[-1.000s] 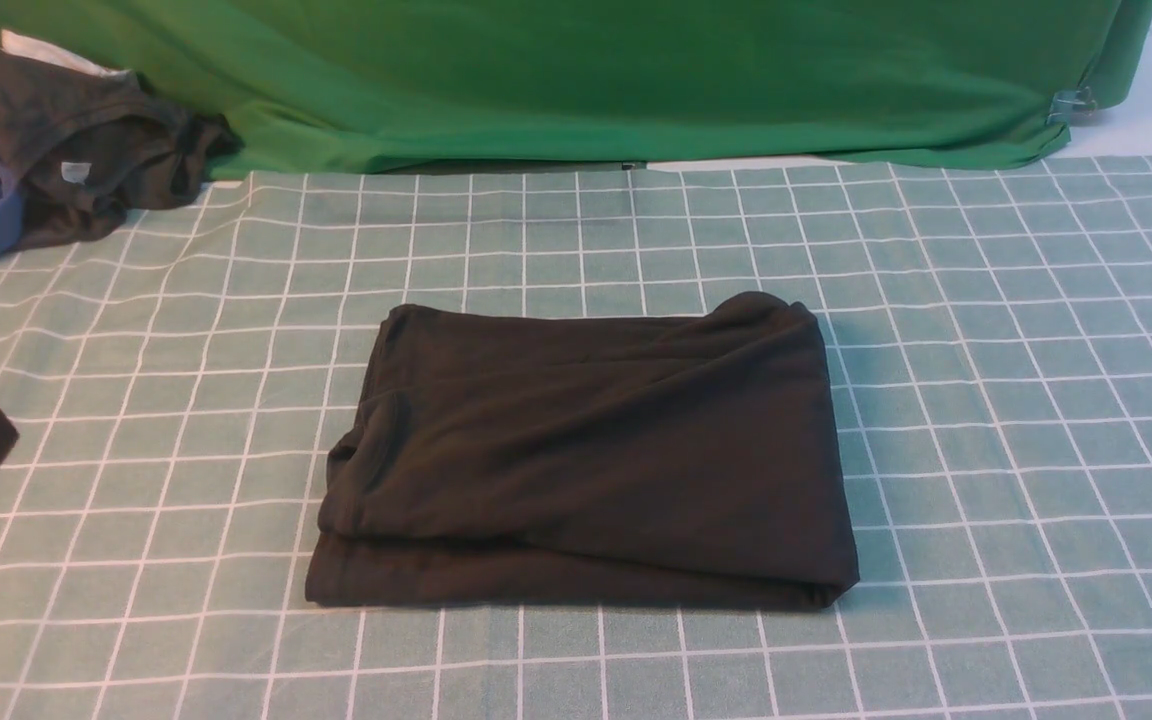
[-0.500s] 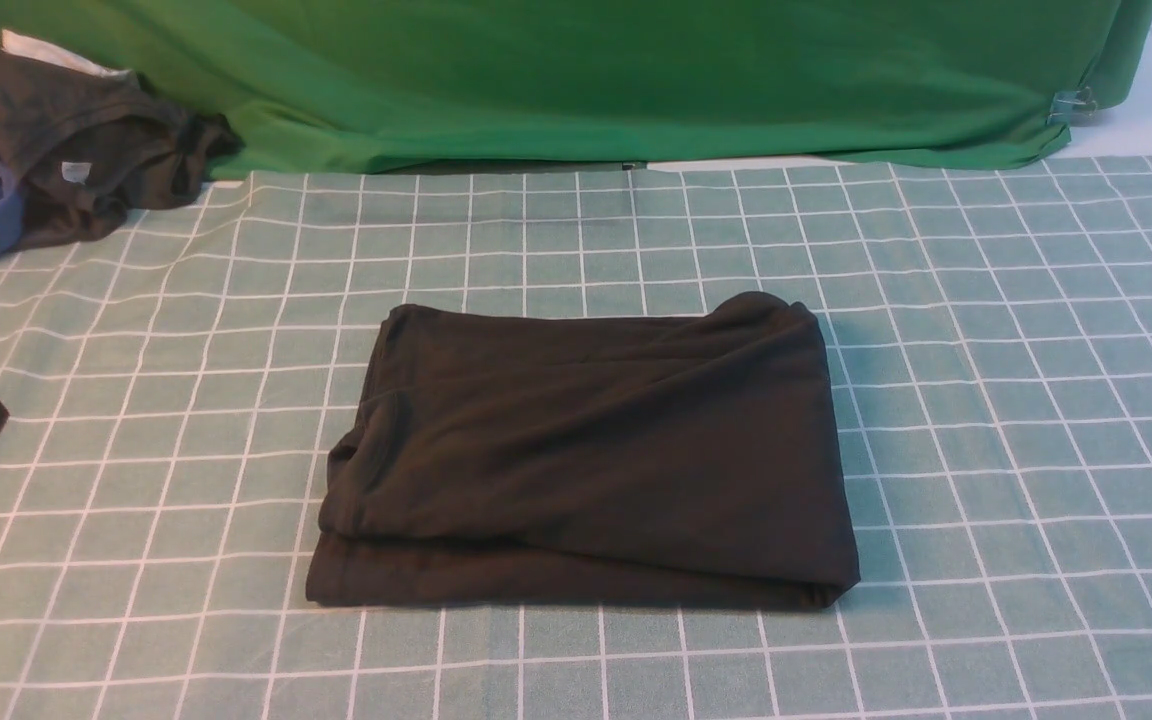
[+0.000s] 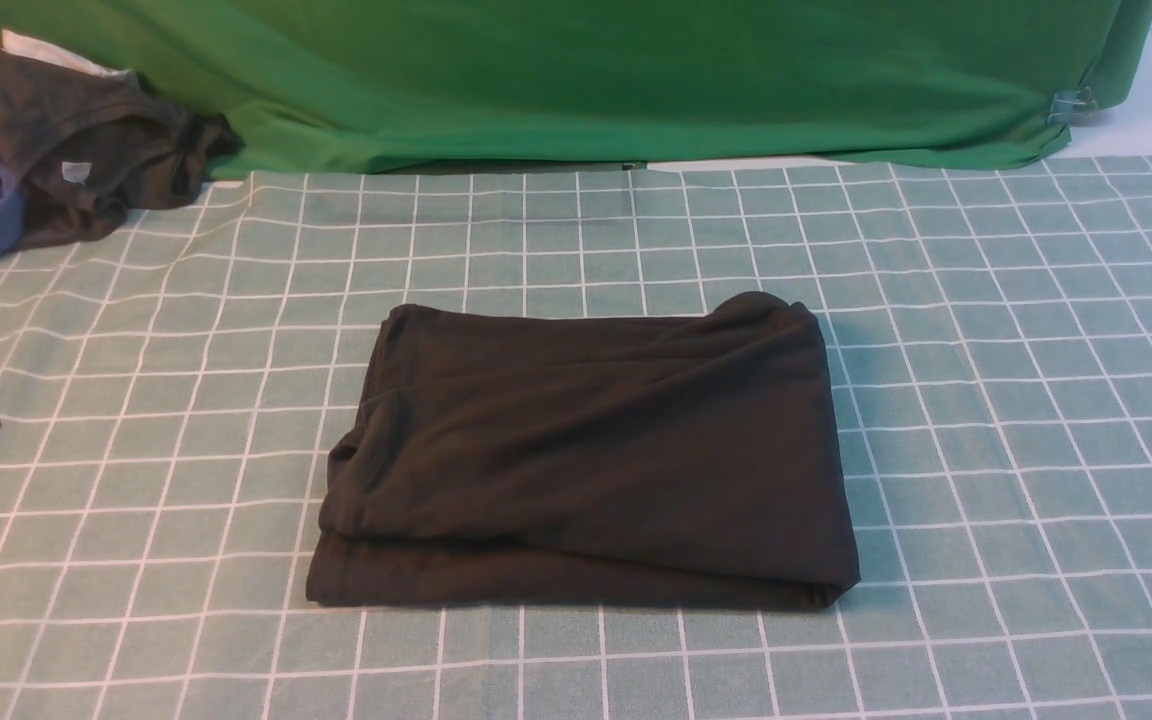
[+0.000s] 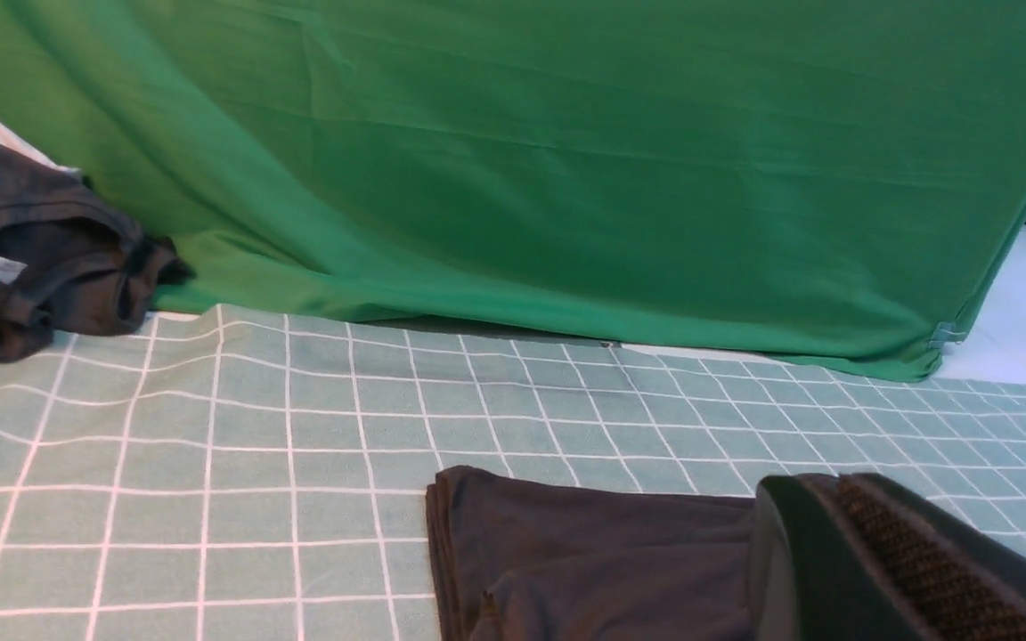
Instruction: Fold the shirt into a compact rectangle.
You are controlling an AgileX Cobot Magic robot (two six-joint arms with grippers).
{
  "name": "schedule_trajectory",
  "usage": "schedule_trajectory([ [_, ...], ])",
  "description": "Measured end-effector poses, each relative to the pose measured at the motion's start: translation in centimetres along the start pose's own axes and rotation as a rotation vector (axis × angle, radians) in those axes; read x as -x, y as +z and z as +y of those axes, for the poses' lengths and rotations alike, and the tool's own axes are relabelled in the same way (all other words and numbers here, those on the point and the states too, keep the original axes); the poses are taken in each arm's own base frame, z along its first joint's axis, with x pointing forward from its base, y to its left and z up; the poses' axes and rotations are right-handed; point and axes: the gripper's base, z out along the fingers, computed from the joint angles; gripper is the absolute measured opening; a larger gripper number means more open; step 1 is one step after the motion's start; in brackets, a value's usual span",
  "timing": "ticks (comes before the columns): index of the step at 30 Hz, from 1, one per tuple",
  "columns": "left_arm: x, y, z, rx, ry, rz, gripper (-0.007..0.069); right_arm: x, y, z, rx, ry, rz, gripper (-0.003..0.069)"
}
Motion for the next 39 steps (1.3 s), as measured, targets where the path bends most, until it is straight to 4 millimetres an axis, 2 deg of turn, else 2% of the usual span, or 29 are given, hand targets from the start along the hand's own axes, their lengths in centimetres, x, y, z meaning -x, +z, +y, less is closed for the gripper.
schedule_trajectory([
  [3,-0.3,0.0,0.3,0.03,0.075,0.003,0.0012,0.0,0.0,0.0,0.0,0.0,0.0,0.0225],
  [8,-2.8,0.1,1.3,0.066,0.159,-0.012,0.0013,0.0,0.0,0.0,0.0,0.0,0.0,0.0234],
  [11,-6.0,-0.1,2.2,0.086,0.206,-0.058,0.0013,0.0,0.0,0.0,0.0,0.0,0.0,0.0237],
  [18,-10.6,0.2,3.8,0.175,0.214,-0.083,0.0013,0.0,0.0,0.0,0.0,0.0,0.0,0.0237],
  [25,-11.6,0.2,4.1,0.195,0.209,0.003,0.0013,0.0,0.0,0.0,0.0,0.0,0.0,0.0237],
  [39,-11.7,0.2,4.1,0.196,0.208,0.02,0.0015,0.0,0.0,0.0,0.0,0.0,0.0,0.0237],
])
